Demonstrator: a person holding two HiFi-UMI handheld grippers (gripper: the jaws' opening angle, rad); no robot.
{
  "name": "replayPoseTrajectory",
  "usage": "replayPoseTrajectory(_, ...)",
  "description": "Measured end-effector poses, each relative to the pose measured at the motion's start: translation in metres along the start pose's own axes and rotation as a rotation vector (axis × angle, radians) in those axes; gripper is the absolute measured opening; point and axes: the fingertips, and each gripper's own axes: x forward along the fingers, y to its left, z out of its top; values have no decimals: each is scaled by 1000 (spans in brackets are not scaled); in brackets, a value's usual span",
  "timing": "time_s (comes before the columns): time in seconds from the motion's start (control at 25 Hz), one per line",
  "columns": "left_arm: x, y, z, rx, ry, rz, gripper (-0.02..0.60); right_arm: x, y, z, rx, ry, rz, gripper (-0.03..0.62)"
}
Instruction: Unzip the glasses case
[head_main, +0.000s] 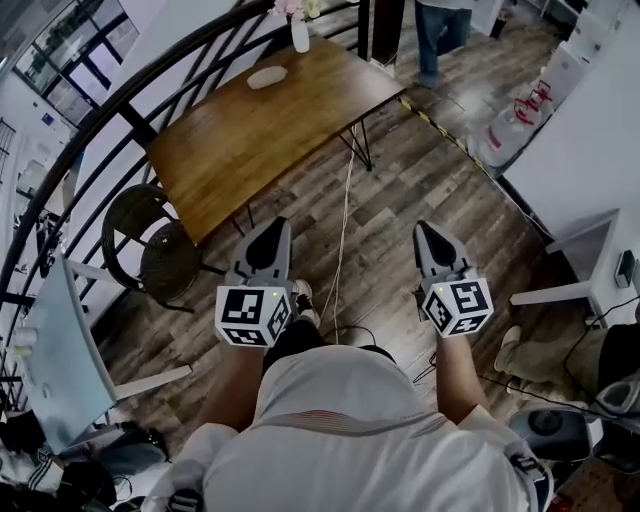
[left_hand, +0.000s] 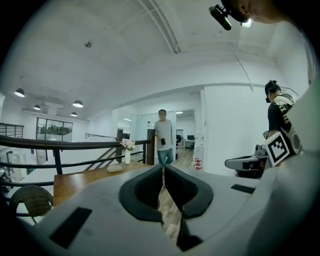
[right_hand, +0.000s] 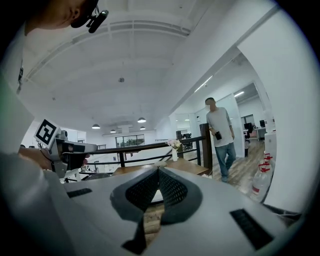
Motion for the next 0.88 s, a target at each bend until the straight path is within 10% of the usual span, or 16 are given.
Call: replayPoseTrajectory(0.88,180,189,35,-17,-11,-88,17,255,11,51,-78,74,-19,52)
